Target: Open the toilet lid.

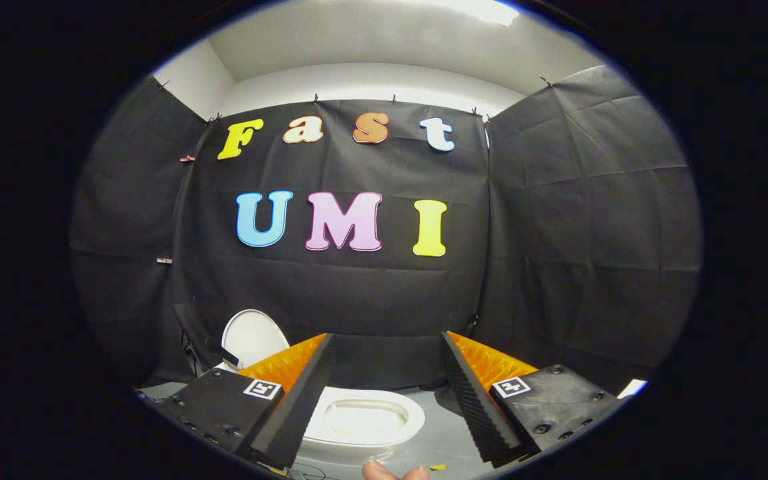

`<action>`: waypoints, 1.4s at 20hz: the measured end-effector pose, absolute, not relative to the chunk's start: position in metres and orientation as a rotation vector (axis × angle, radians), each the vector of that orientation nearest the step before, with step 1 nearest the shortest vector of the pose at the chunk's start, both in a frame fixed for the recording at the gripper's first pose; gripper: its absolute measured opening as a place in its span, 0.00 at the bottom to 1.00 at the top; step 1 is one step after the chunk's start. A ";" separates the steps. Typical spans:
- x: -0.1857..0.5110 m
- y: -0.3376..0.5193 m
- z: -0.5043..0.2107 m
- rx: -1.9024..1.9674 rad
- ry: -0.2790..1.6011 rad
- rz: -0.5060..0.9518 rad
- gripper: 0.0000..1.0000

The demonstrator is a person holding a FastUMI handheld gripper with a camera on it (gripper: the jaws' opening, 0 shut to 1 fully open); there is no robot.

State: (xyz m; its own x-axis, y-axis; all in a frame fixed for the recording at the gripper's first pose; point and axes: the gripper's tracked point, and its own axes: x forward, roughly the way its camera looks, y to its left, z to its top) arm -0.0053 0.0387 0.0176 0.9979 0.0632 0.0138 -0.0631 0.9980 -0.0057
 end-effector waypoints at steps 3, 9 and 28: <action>-0.009 0.042 0.024 0.031 -0.030 0.072 0.99; -0.011 0.047 0.020 0.025 -0.025 0.077 0.99; -0.009 0.059 0.005 0.007 0.004 0.096 0.99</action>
State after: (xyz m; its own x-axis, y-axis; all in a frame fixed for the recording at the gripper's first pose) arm -0.0094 0.0587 0.0049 0.9954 0.0959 -0.0040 -0.0958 0.9954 0.0073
